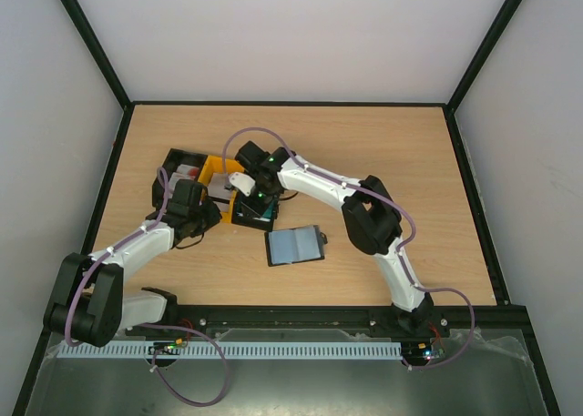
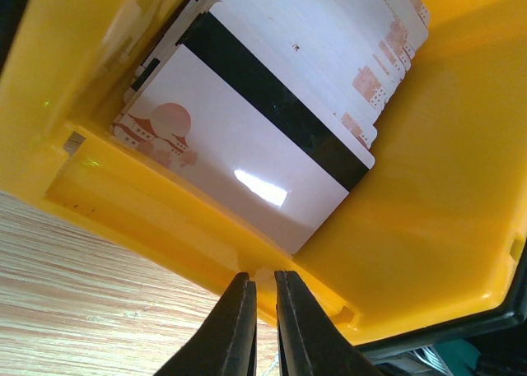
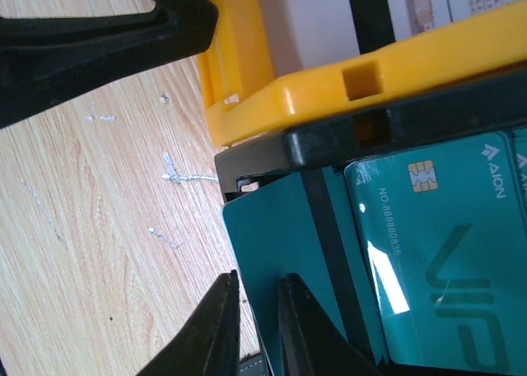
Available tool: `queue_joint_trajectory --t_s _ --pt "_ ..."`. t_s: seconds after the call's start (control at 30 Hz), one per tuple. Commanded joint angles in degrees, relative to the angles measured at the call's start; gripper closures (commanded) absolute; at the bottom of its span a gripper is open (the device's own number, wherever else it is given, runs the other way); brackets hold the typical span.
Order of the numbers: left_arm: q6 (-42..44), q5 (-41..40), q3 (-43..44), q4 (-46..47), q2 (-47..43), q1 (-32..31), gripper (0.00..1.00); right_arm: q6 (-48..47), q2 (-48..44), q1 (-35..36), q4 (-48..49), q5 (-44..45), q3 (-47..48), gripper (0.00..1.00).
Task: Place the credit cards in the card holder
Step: Pick up the credit card from the storage box.
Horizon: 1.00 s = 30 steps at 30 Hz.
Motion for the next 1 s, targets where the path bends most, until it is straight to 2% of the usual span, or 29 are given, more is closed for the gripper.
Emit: queue_joint_trajectory --t_s 0.0,0.17,0.37,0.63,0.97 --pt "0.44 -0.37 -1.06 -0.49 -0.06 -0.07 0.89 0.67 -2.28 0.29 -0.81 -0.49 -0.22 0.89" --pt "0.5 -0.37 -1.01 -0.54 -0.06 -0.04 0.89 1.09 -2.09 0.16 -0.36 -0.34 -0.13 0.98" --pt "0.53 -0.28 -1.02 -0.49 -0.05 -0.08 0.89 2.17 -2.95 0.02 0.77 1.2 0.13 0.98" --pt "0.78 0.05 -1.03 -0.3 -0.83 -0.07 0.89 4.16 -5.1 -0.23 2.65 7.53 0.01 0.98" --pt "1.24 2.53 -1.53 2.06 -4.37 -0.24 0.87 5.94 -8.09 -0.39 3.9 9.4 -0.13 0.98"
